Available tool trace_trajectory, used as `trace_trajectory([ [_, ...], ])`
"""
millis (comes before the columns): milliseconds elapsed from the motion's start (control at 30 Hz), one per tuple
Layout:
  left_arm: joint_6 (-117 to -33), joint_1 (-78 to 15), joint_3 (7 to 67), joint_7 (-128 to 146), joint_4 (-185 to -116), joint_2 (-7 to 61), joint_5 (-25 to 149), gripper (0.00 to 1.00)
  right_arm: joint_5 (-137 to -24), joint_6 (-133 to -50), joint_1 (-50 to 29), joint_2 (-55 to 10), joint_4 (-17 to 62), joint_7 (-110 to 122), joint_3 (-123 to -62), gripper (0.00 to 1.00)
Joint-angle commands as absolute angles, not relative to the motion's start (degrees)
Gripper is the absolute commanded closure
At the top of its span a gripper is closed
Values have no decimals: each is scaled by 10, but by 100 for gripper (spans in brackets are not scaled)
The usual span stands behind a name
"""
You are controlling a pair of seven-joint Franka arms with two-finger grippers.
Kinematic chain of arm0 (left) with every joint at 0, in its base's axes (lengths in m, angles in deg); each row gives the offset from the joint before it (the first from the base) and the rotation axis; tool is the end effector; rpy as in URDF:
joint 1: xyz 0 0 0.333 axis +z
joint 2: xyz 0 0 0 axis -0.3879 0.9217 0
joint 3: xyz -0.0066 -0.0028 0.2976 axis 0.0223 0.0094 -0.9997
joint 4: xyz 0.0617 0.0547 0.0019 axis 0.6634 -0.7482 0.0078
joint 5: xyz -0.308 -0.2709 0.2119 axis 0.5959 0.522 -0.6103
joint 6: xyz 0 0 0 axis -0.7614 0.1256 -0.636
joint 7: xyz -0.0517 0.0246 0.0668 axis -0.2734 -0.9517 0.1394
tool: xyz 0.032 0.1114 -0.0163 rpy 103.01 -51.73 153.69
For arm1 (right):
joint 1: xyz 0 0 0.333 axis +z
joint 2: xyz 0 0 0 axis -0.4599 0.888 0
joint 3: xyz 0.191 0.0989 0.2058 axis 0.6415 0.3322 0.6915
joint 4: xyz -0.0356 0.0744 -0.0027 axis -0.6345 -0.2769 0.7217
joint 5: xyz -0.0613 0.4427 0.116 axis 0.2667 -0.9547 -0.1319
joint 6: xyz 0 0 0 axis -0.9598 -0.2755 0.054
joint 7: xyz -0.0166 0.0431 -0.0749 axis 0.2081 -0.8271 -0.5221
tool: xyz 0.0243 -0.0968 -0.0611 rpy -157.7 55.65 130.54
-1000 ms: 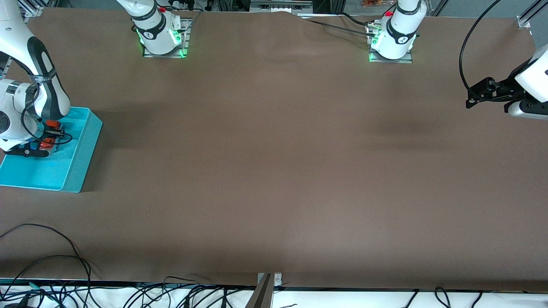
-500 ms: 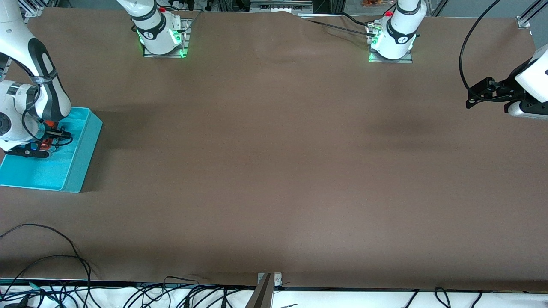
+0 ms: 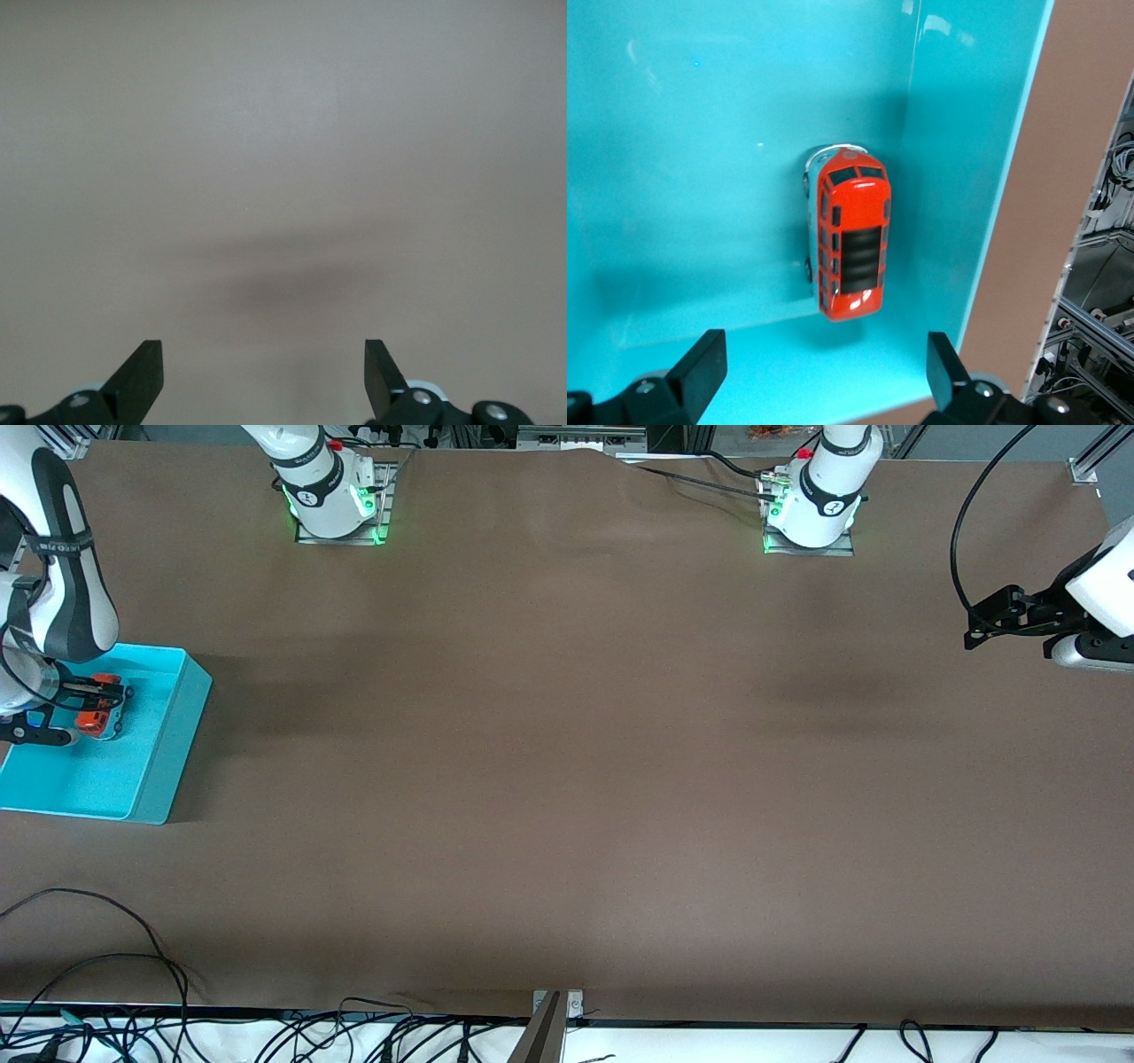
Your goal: Wind up bus and store in blue box
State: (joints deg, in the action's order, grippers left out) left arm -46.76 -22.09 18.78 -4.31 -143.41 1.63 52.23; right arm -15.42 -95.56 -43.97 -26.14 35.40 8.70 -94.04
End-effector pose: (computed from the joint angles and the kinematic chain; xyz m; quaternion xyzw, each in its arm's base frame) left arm 0.6209 0.0087 0.5695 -0.9980 0.0526 0.0348 0.0031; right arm 0.5769 -0.2781 0.2176 0.9698 -0.0348 -0.1502 0.1891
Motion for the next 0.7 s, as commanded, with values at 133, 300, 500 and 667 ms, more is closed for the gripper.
trace_trajectory([
  [133, -452, -221, 188, -36, -1408, 29, 521, 0, -156, -868, -443, -346, 369, 93, -885, 0],
  [300, -452, -220, 188, -37, -1408, 29, 521, 0, -201, -821, -443, -389, 368, 92, -872, 0],
  [500, -452, -222, 188, -35, -1408, 29, 521, 0, -344, -786, -443, -450, 361, 92, -872, 0],
  [667, -451, -221, 188, -37, -1409, 29, 521, 0, -426, -742, -443, -483, 330, 88, -874, 0],
])
